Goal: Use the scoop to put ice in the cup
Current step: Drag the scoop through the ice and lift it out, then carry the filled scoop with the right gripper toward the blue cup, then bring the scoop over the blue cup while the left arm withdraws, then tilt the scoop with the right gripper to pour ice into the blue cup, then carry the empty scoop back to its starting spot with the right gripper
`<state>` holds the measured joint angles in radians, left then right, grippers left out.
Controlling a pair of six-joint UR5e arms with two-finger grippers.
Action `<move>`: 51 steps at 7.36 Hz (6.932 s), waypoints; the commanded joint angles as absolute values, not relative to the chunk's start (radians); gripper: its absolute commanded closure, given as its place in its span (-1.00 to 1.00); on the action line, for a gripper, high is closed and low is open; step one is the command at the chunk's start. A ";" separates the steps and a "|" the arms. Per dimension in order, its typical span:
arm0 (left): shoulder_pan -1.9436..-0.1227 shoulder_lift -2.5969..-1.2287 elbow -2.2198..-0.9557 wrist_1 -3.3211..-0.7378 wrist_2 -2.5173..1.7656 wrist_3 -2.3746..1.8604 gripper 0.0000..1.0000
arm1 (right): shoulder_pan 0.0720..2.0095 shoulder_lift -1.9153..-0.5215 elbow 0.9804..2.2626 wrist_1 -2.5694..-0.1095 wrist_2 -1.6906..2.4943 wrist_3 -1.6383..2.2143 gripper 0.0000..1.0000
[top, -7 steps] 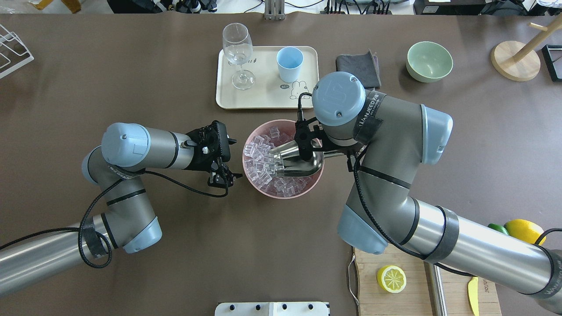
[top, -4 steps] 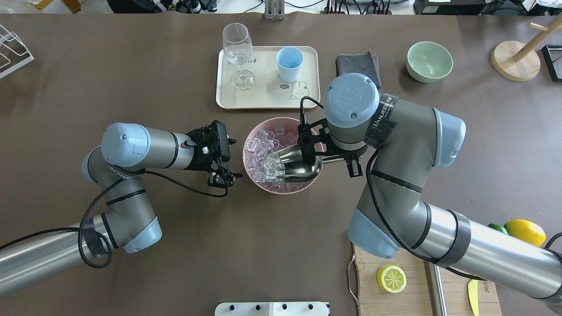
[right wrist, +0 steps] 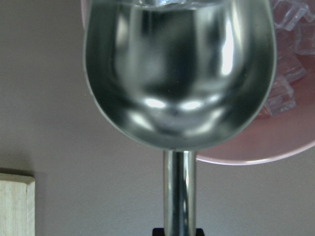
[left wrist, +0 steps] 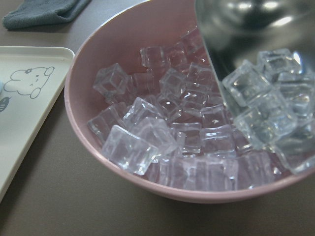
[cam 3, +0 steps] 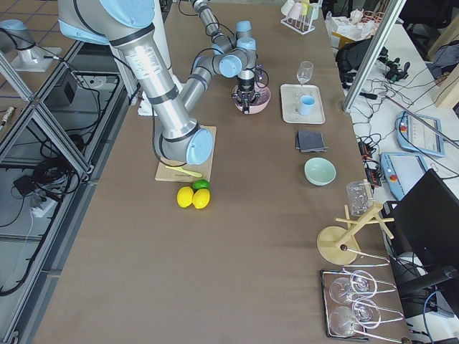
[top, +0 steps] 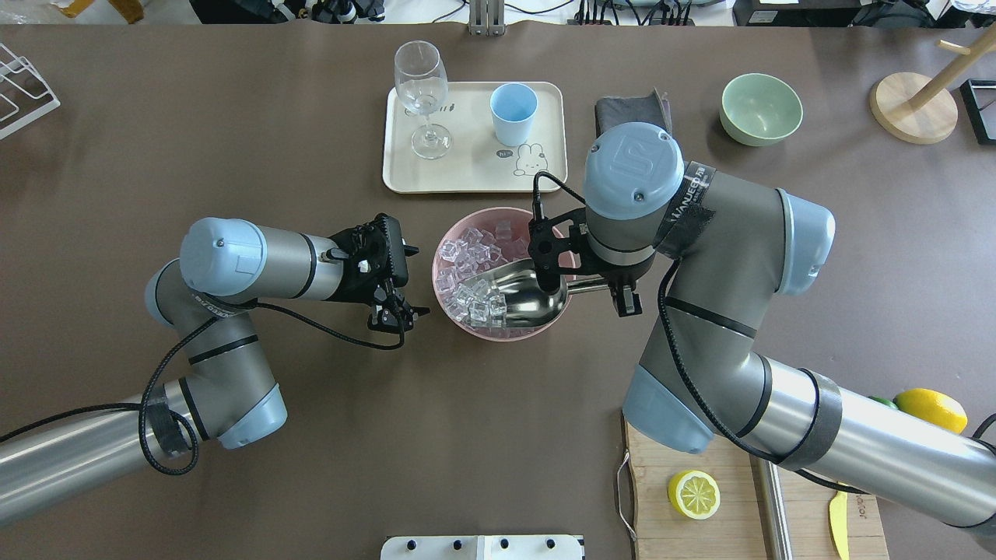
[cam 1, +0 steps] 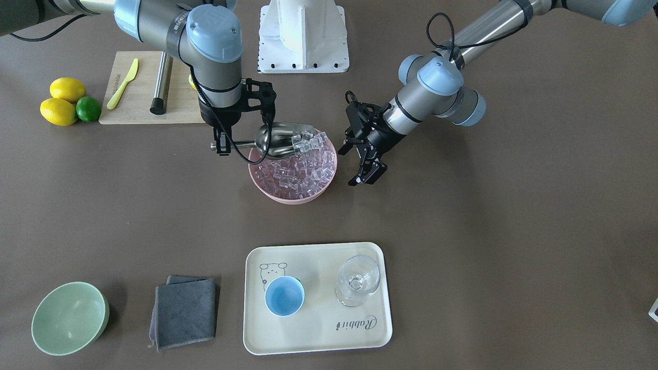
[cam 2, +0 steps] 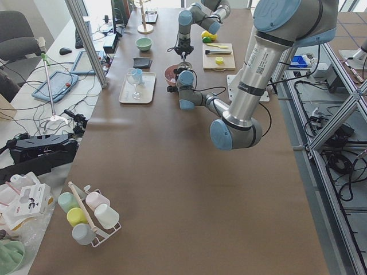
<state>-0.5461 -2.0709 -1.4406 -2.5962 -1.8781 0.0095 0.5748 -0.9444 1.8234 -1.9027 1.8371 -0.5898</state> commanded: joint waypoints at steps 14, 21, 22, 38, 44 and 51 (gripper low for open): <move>-0.551 -2.072 -1.443 -2.602 -1.875 -0.008 -0.97 | 0.928 -0.926 1.700 -1.936 2.059 0.055 1.00; -0.720 -1.913 -1.758 -2.222 -1.884 -0.084 -0.97 | 0.927 -0.569 1.298 -2.094 1.956 -0.167 1.00; -0.745 -1.886 -1.793 -2.136 -1.908 -0.086 -0.97 | 0.927 -0.568 1.307 -2.112 1.957 -0.172 1.00; -1.514 -1.545 -1.684 -1.540 -2.271 0.011 -0.97 | 0.874 -0.427 1.118 -2.220 1.824 -0.420 1.00; -1.522 -1.540 -1.641 -1.540 -2.263 0.011 -0.97 | 0.867 -0.382 1.061 -2.249 1.784 -0.452 1.00; -1.523 -1.542 -1.626 -1.539 -2.266 0.011 -0.97 | 1.050 -1.105 1.974 -2.335 1.976 -0.052 1.00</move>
